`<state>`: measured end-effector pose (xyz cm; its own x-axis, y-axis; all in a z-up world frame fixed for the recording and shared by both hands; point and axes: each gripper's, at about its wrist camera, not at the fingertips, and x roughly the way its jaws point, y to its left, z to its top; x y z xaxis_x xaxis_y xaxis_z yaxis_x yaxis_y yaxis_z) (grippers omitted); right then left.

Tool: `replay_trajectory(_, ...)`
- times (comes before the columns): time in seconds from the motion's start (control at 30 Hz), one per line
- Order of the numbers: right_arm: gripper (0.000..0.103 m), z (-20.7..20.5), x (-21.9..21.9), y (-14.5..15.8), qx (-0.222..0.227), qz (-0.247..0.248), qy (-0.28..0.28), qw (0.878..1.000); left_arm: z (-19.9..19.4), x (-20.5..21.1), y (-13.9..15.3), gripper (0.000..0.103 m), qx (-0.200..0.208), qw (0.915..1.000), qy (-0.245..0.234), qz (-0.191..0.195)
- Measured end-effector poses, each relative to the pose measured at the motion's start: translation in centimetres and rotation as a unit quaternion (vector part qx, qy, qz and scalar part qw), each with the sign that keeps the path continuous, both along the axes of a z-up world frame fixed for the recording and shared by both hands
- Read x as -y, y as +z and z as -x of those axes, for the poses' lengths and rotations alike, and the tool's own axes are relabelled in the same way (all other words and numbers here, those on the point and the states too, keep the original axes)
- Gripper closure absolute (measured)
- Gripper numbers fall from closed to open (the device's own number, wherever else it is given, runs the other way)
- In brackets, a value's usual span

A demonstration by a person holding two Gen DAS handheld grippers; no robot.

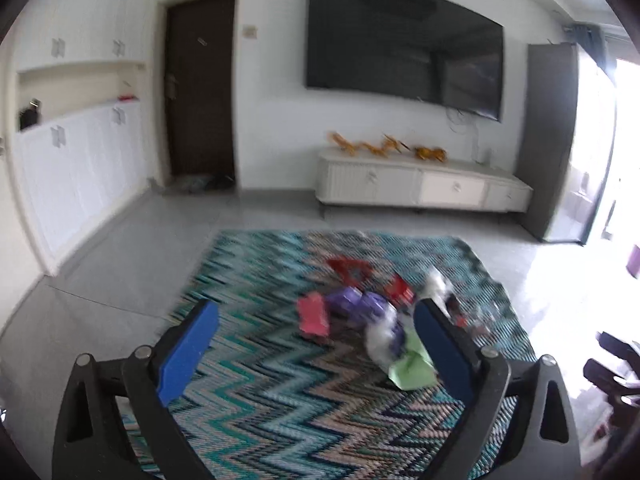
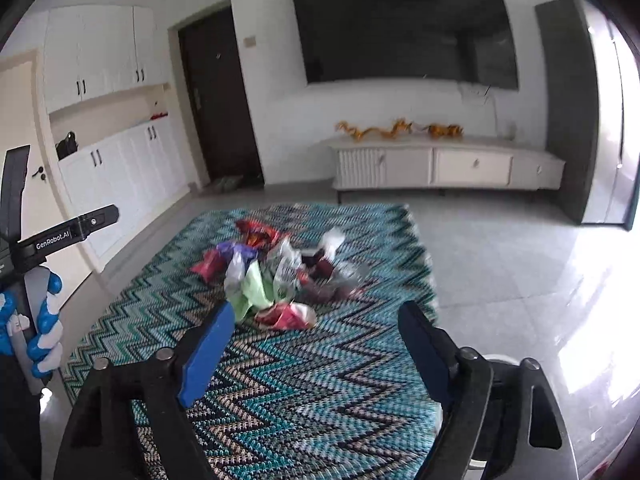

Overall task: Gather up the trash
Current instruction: 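Grasp a clear bag with the left tool while the right tool grasps a red wrapper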

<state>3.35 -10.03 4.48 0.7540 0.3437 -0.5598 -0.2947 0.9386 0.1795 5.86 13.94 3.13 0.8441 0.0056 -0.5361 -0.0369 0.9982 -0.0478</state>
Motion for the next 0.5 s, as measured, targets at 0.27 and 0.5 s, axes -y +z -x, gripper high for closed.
replay_trajectory(0.27,0.032,-6.0,-2.0,-5.8,-0.085,-0.022,0.069,0.994,-7.2,2.2,-7.1,0.027,-0.109,0.9898,-0.067,0.063)
replay_trajectory(0.5,0.032,-9.4,-3.1,-8.7,-0.118,-0.022,0.101,0.988,-12.1,2.6,-11.2,0.029,-0.156,0.9807,-0.078,0.088)
